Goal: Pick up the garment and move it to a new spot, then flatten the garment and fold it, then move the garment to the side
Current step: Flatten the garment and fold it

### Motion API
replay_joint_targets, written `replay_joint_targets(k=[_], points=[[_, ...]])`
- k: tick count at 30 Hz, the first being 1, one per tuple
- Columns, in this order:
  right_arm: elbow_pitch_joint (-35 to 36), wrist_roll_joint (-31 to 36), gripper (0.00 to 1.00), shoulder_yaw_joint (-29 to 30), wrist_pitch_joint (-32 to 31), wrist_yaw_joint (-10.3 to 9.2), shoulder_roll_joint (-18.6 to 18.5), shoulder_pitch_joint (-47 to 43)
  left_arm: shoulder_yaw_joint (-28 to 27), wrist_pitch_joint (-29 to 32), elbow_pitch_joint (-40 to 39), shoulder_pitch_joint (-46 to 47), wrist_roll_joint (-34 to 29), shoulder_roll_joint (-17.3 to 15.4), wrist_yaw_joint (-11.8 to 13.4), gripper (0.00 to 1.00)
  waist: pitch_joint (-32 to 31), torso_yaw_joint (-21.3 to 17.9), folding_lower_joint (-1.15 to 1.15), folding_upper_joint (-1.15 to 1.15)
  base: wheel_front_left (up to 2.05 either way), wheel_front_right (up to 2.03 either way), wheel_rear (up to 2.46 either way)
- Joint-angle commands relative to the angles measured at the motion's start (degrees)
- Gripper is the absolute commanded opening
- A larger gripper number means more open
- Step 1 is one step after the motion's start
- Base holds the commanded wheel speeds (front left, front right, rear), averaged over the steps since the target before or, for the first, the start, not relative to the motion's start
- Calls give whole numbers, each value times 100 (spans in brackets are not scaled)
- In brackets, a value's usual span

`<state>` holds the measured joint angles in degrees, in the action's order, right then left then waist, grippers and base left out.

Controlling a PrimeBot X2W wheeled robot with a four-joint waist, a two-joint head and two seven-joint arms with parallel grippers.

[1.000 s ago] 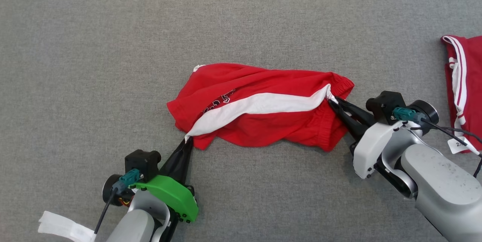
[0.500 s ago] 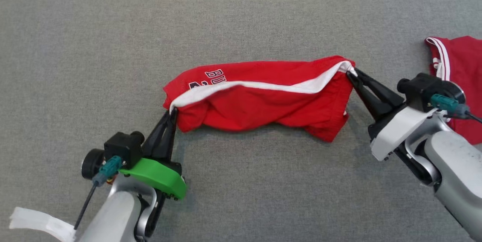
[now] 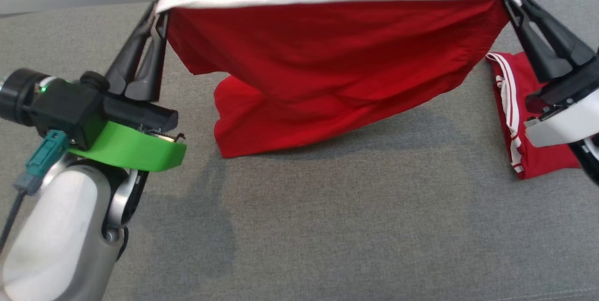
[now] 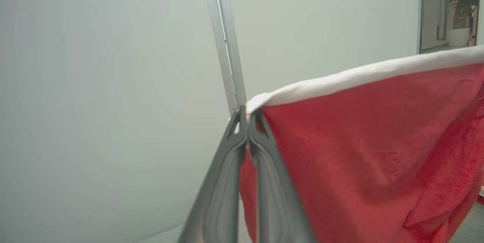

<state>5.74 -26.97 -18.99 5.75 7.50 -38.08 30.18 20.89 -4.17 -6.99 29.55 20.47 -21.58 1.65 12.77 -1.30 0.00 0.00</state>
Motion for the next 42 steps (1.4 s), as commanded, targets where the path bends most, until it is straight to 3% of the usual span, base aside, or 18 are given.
replay_joint_targets(k=[1,12,19,24,29,36,42], points=[[155,77,0,187,-79,-4,-9,-54,-69,20,-169,155,-82,-79,66,0,-124,-112,0,0,0,0,0],[787,173,0,1034,-582,-5,329,-441,-129,342,-817,352,-59,-120,240,0,-203,-250,0,0,0,0,0],[503,-109,0,1067,-601,-5,601,209,-50,397,-484,1041,114,86,32,0,184,-225,0,0,0,0,0],[-157,-397,0,668,-478,-6,515,1407,71,394,346,2201,84,324,-241,0,600,-170,0,0,0,0,0],[-1162,-587,0,260,-157,-6,616,2901,50,109,1668,3594,28,628,-453,0,976,-113,0,0,0,0,0],[-3140,-569,0,-197,544,-4,1414,4586,-43,-511,3840,5071,-71,831,-568,0,1168,-202,0,0,0,0,0],[-4557,-576,0,-692,861,-4,2030,5179,-133,-748,5363,5449,181,1101,-649,0,1274,-196,0,0,0,0,0]])
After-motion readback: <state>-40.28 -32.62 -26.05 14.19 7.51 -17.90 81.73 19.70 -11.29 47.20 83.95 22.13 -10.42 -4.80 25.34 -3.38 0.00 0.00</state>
